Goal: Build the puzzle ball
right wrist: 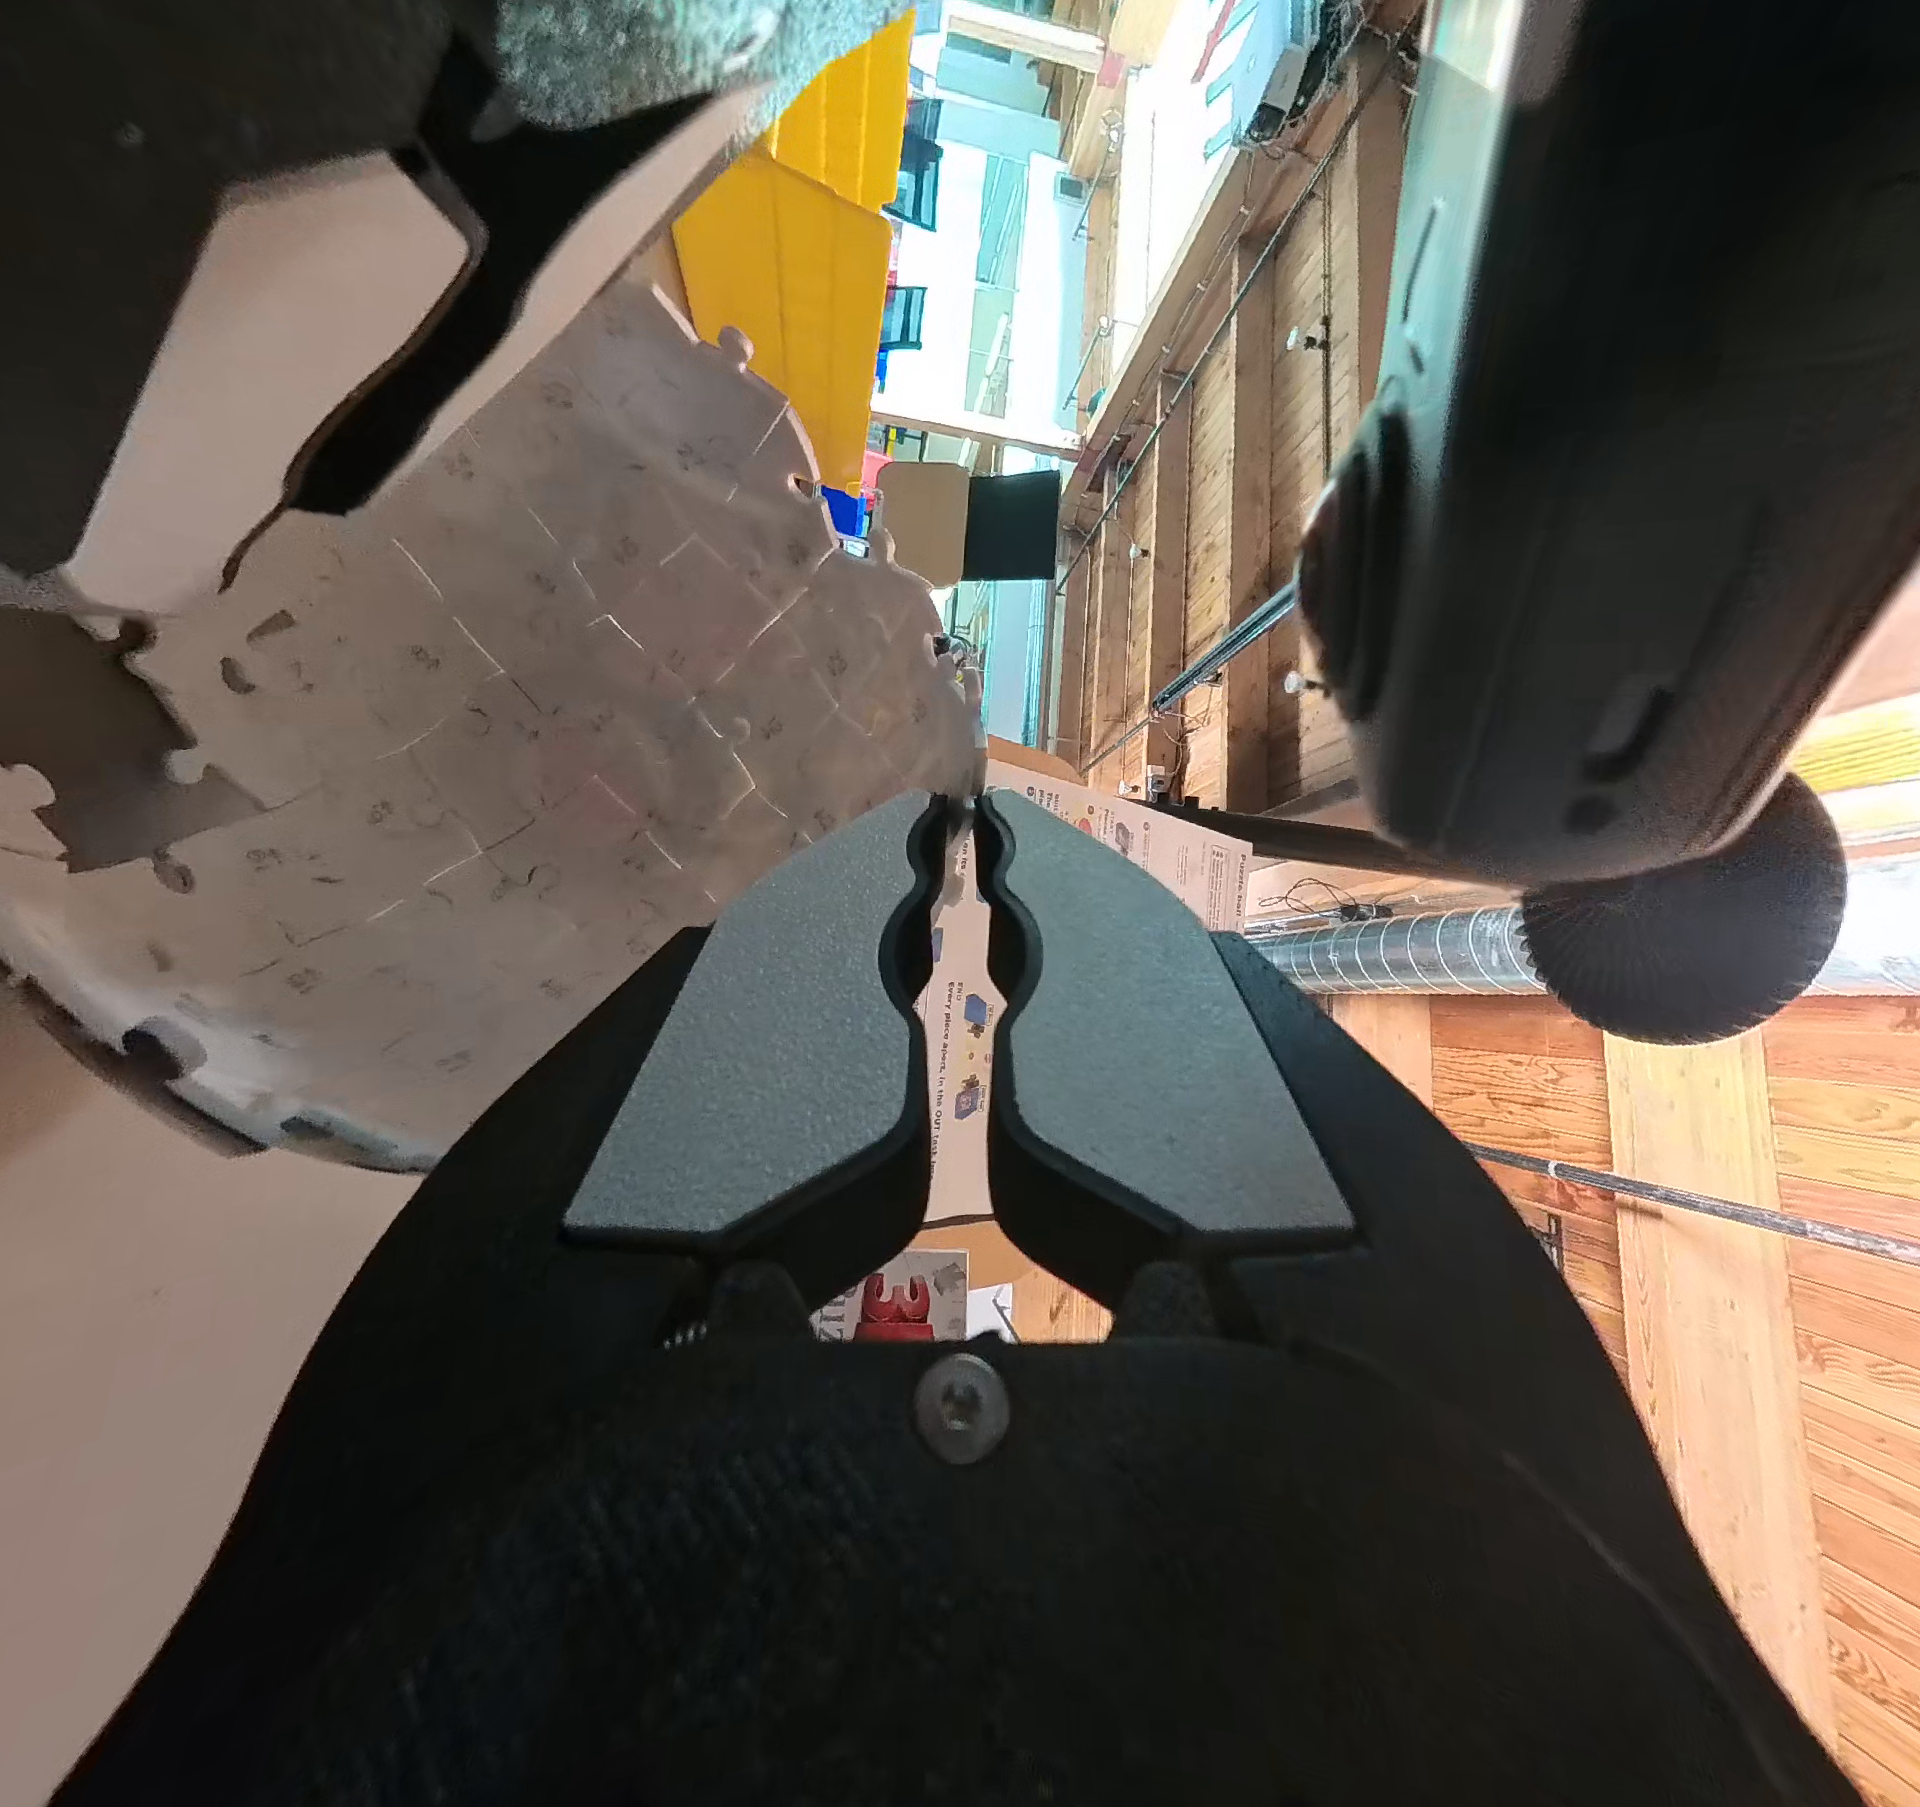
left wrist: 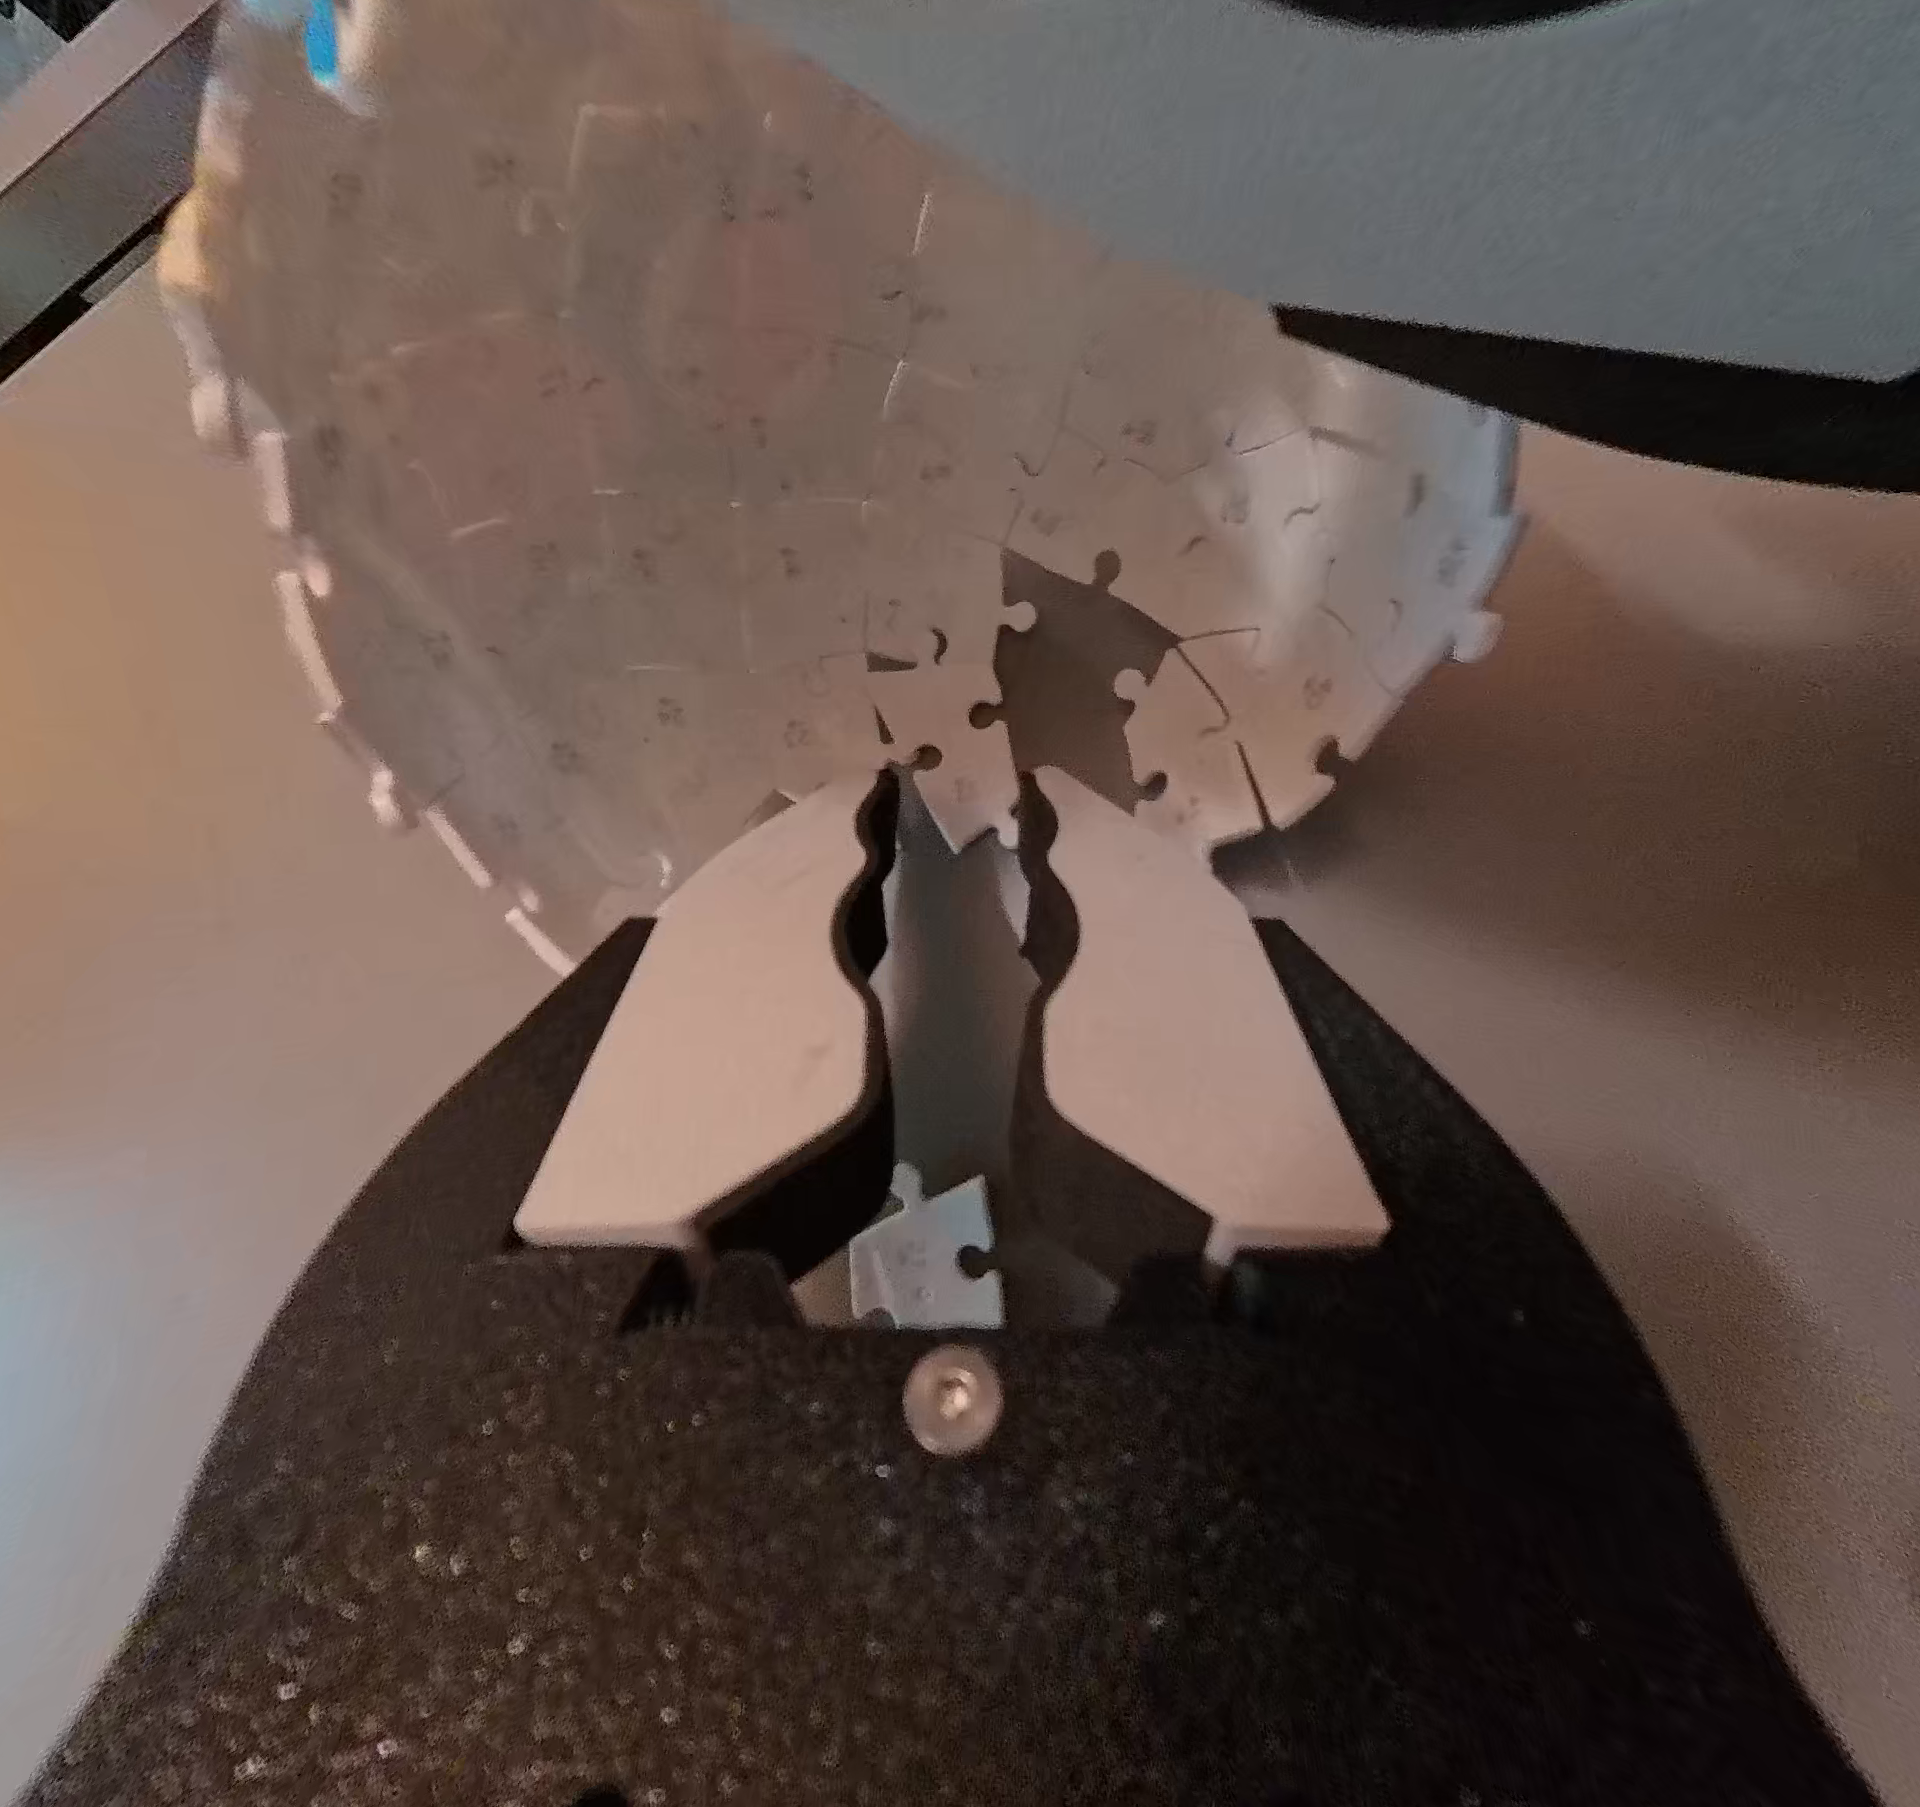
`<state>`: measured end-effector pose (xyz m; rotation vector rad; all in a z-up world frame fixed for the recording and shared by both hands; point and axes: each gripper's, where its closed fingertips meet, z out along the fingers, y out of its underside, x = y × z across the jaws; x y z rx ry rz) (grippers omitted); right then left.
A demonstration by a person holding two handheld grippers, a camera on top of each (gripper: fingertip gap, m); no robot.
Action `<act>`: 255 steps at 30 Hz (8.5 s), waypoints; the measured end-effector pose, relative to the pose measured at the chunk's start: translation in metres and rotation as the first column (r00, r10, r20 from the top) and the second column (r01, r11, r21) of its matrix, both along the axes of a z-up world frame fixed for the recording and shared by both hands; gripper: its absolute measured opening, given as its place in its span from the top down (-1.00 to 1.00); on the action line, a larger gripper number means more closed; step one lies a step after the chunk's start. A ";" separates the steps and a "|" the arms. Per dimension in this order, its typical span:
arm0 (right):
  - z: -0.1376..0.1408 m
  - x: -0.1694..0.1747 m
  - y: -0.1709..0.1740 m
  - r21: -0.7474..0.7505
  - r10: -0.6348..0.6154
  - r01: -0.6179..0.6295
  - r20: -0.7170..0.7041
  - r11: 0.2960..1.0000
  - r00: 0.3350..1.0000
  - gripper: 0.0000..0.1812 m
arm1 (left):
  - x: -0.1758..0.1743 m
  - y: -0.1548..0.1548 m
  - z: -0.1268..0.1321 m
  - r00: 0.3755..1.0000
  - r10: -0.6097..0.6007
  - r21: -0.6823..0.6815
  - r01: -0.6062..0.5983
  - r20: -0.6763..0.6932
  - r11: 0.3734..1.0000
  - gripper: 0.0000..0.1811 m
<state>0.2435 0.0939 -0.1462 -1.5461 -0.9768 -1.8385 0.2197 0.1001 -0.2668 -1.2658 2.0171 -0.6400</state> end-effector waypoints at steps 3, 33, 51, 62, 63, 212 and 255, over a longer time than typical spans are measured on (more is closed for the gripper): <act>0.000 -0.001 0.000 0.001 0.002 -0.002 0.001 1.000 1.000 0.95 | 0.001 0.004 0.000 1.000 0.012 0.005 -0.012 0.000 1.000 0.79; 0.000 0.004 -0.003 0.051 0.012 -0.011 -0.021 0.999 1.000 0.95 | 0.007 -0.008 -0.009 0.985 -0.121 0.082 0.131 -0.124 0.988 1.00; -0.001 0.006 -0.003 0.065 0.018 -0.016 -0.025 0.998 1.000 0.94 | 0.016 0.004 -0.006 0.993 -0.102 0.199 0.112 -0.062 0.974 0.98; -0.001 0.007 -0.004 0.066 0.015 -0.014 -0.025 0.998 1.000 0.94 | -0.001 0.000 0.010 0.998 -0.066 0.034 0.066 -0.006 0.997 0.78; -0.001 0.007 -0.003 0.066 0.016 -0.014 -0.025 0.998 1.000 0.94 | -0.003 -0.001 0.007 0.998 -0.063 0.027 0.063 -0.012 0.998 0.81; -0.005 0.018 -0.007 0.107 -0.022 0.033 -0.101 0.994 0.995 0.95 | 0.033 -0.003 -0.007 0.995 -0.088 0.148 0.095 -0.052 0.984 1.00; -0.003 0.013 -0.009 0.127 -0.049 0.059 -0.081 0.990 0.995 0.95 | -0.020 0.036 0.030 0.924 0.378 -0.285 -0.349 0.051 0.893 0.19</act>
